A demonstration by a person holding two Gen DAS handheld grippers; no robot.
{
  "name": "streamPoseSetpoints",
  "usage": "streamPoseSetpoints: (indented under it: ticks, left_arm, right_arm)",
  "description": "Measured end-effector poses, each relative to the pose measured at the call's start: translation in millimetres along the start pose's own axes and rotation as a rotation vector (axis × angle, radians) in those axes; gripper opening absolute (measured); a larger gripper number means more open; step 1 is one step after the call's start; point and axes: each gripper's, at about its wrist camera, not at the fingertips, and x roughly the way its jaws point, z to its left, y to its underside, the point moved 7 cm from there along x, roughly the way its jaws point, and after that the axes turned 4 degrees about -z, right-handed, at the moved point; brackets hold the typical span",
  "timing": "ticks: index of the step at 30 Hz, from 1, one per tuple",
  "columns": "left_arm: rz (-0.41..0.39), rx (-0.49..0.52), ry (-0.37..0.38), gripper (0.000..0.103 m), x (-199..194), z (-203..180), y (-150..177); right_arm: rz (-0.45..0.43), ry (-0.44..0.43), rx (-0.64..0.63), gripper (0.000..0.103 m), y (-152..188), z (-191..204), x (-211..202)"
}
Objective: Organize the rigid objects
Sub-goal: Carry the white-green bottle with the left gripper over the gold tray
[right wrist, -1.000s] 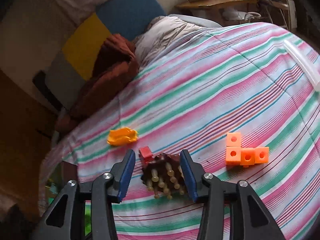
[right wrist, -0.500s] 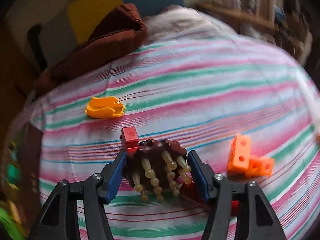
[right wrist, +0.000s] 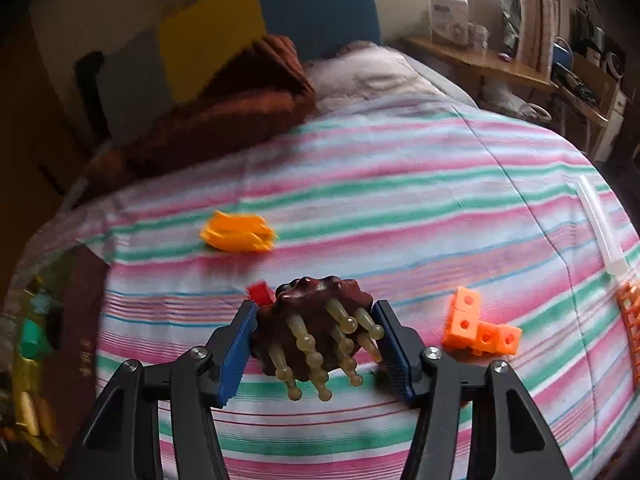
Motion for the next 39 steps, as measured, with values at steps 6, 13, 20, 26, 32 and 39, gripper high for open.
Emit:
streamPoseSetpoints:
  ticks: [6, 13, 20, 26, 32, 39]
  left_arm:
    - [0.015, -0.008, -0.007, 0.058, 6.6, 8.8, 7.3]
    - [0.041, 0.109, 0.048, 0.058, 40.1, -38.7, -8.0]
    - [0.069, 0.180, 0.043, 0.058, 74.7, -62.5, -23.7]
    - [0.092, 0.191, 0.035, 0.058, 88.2, -62.7, -23.0]
    - [0.125, 0.180, 0.060, 0.058, 112.6, -64.1, -36.0]
    - [0.186, 0.316, 0.018, 0.058, 164.9, -76.7, -54.6]
  right_arm:
    - [0.012, -0.210, -0.107, 0.059, 10.1, 52.7, -10.0]
    - [0.127, -0.230, -0.301, 0.059, 51.9, 103.2, 9.8]
    - [0.170, -0.189, -0.395, 0.059, 73.6, 114.4, 23.7]
    - [0.167, -0.174, -0.392, 0.059, 69.6, 109.3, 25.5]
    - [0.167, -0.169, -0.400, 0.059, 68.7, 110.7, 25.1]
    - [0.166, -0.168, -0.397, 0.059, 68.6, 110.2, 24.7]
